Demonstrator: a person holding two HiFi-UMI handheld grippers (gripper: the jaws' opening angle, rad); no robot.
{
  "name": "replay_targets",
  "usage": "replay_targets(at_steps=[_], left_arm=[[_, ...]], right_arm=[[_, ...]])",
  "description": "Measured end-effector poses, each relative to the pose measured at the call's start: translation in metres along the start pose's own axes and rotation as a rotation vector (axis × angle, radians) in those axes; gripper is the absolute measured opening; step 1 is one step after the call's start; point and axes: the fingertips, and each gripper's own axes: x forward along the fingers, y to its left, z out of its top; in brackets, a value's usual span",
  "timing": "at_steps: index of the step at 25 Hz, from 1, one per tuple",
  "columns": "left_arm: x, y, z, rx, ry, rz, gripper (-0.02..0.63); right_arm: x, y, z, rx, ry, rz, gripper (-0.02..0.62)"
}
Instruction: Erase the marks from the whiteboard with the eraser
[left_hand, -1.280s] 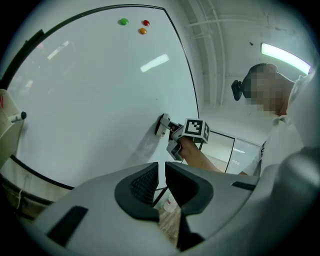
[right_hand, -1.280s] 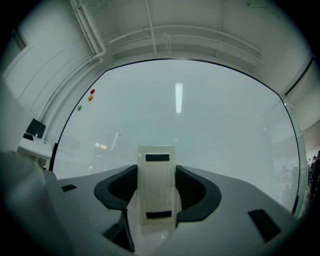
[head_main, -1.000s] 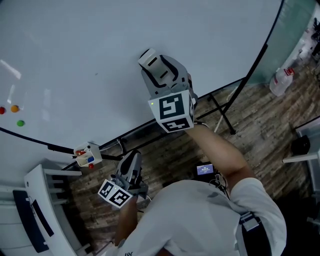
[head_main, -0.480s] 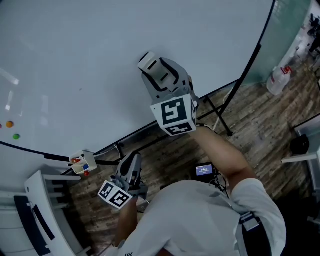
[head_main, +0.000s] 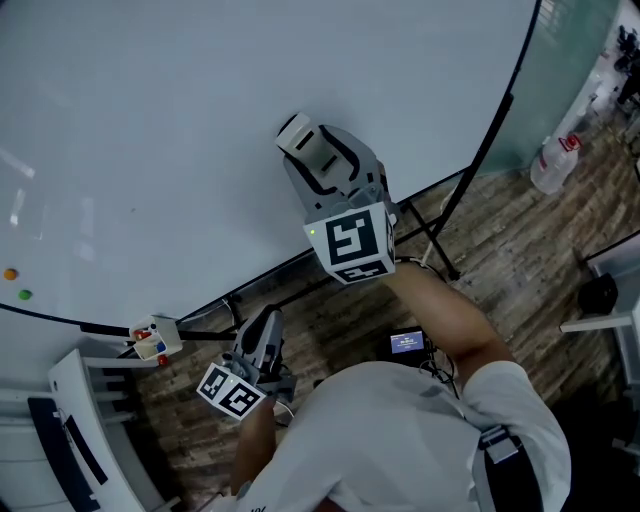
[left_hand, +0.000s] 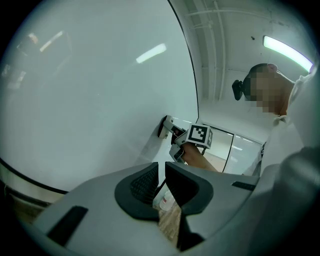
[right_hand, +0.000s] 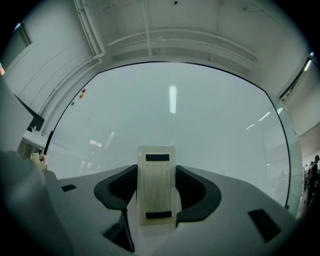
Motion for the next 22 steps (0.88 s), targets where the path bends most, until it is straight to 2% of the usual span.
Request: replay_targets(at_steps=[16,22], left_arm=[[0.055,-0.026,-0.020,0.008,0.006,0.000,0.032],[0.063,-0.033,-0.022,0.014,-0.001,0.011,0.032]], right_arm=[[-0.012,-0.071,-0.020,0.023,-0.031,-0.014,0.255],[-0.014,-0.084,-0.022,0.029,-0.033,-0.015,0.255]])
